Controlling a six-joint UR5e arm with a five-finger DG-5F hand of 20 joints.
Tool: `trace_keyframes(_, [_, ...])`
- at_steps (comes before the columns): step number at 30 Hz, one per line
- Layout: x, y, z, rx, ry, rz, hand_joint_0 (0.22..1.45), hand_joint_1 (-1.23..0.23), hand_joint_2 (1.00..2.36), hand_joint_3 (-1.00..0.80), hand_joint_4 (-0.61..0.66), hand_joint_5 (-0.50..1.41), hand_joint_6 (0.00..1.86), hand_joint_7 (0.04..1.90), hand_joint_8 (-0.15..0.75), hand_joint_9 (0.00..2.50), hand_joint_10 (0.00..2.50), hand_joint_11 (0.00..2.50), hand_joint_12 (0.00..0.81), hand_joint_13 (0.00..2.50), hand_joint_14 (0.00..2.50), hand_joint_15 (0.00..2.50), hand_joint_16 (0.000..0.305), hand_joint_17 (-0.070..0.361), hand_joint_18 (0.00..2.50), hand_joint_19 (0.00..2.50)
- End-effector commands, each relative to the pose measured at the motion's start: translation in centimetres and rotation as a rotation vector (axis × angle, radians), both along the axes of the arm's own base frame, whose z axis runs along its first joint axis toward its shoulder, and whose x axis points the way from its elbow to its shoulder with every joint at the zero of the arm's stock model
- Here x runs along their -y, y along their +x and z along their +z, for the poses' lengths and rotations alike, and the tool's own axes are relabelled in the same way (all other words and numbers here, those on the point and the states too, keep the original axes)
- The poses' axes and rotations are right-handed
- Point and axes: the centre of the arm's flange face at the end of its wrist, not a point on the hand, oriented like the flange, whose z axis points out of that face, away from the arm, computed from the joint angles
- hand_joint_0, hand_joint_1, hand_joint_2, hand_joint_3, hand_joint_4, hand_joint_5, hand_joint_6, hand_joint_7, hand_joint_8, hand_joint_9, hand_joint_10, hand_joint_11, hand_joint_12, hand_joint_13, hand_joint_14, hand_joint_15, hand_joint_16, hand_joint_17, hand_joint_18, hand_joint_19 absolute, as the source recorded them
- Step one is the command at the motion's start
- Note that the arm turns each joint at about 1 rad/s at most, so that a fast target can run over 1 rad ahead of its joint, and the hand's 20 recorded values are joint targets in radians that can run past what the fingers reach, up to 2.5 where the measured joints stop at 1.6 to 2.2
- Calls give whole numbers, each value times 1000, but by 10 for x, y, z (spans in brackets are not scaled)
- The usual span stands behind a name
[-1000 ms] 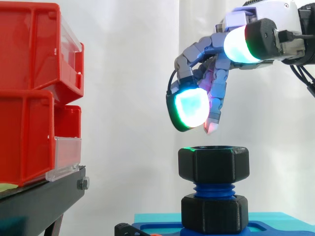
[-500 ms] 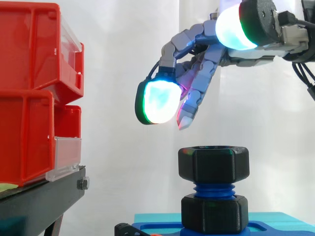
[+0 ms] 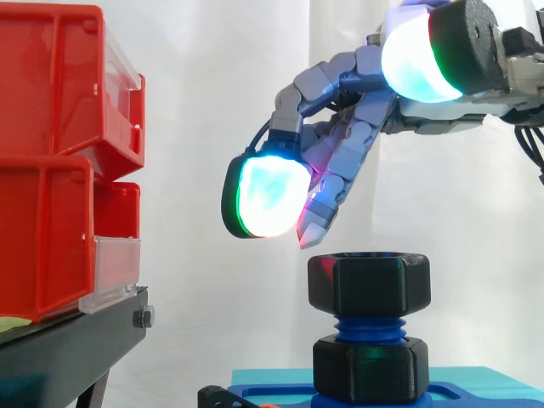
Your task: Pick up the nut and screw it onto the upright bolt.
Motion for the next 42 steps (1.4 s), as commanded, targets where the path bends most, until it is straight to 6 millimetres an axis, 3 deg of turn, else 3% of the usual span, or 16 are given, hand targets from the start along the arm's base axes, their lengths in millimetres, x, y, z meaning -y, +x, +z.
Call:
trace_keyframes(1, [-1, -2, -8, -14, -1, 0, 487, -117, 1000, -500, 230, -121, 502, 749, 282, 885, 0, 0, 285, 653, 0, 0, 27, 62, 300, 0])
trace_keyframes(11, [-1, -4, -14, -24, 5, 1, 489, -113, 1000, -500, 272, -89, 504, 891, 286, 889, 0, 0, 282, 652, 0, 0, 27, 60, 293, 0])
trace_keyframes(17, [1, -4, -14, -24, 5, 0, 492, -117, 1000, -500, 283, -64, 504, 1072, 289, 891, 0, 0, 280, 652, 0, 0, 26, 59, 292, 0])
trace_keyframes(35, [16, -5, -14, -25, -5, -17, 504, -127, 1000, -500, 188, -4, 506, 1535, 301, 954, 0, 0, 268, 689, 0, 0, 24, 53, 313, 0])
trace_keyframes(42, [28, -8, -13, -23, -22, -18, 513, -136, 1000, -500, 123, -5, 676, 1254, 298, 1099, 0, 0, 243, 781, 0, 0, 20, 44, 396, 0])
